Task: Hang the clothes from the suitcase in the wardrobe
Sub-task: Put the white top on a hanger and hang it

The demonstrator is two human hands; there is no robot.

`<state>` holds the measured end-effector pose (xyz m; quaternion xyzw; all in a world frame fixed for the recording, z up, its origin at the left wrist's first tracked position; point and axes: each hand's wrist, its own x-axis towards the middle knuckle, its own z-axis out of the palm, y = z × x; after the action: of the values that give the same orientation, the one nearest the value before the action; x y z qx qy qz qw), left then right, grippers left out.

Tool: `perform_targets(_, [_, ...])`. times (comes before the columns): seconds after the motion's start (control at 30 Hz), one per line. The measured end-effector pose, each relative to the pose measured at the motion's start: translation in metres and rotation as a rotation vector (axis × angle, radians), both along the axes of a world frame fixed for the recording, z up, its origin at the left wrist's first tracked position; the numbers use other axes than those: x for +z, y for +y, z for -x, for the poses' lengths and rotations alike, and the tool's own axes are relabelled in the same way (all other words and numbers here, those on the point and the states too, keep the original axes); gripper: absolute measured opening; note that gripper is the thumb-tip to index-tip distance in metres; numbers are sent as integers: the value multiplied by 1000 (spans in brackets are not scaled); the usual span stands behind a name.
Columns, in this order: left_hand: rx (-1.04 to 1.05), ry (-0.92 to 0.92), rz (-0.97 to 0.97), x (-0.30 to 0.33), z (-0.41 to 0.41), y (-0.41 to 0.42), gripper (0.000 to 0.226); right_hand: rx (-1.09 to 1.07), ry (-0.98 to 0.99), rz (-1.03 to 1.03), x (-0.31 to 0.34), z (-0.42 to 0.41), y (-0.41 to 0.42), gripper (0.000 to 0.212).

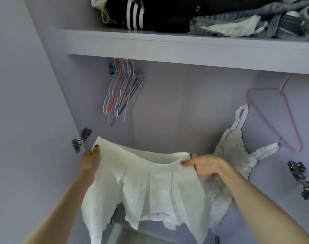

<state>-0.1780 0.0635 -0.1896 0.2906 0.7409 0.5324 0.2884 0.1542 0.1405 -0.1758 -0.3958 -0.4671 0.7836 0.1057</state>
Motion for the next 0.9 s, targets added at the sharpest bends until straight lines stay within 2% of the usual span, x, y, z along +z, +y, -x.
perform_targets(0.07, [-26, 14, 5, 0, 14, 15, 38, -78, -68, -54, 2, 13, 13, 22])
perform_targets(0.17, [-72, -34, 31, 6, 31, 33, 37, -347, -109, -148, -4, 34, 36, 11])
perform_targets(0.23, [-176, -39, 133, 10, 42, 40, 39, -470, -202, -223, -8, 47, 49, 15])
perform_targets(0.33, [-337, -211, 138, 16, 46, 40, 27, -597, -420, -318, -22, 62, 67, 32])
perform_targets(0.4, [-342, -206, 58, 21, 48, 42, 18, -603, -492, -343, -25, 77, 75, 35])
perform_targets(0.5, [-343, -206, -43, 27, 53, 44, 14, -518, -593, -380, -18, 106, 86, 9])
perform_targets(0.53, [-362, -189, -46, 29, 55, 44, 14, -497, -606, -391, -13, 118, 91, 14])
perform_targets(0.6, [-402, -108, -35, 35, 60, 46, 20, -475, -524, -424, -1, 140, 102, 11])
perform_targets(0.67, [-418, -53, -63, 44, 64, 47, 37, -477, -424, -478, 18, 165, 111, 27])
perform_targets(0.73, [-418, -28, -95, 51, 67, 49, 44, -471, -333, -534, 40, 191, 118, 39])
perform_targets(0.87, [-425, 43, -90, 55, 65, 53, 15, -449, -219, -504, 75, 236, 138, 38])
perform_targets(0.9, [-419, 65, -87, 55, 65, 54, 16, -454, -207, -467, 79, 243, 143, 37])
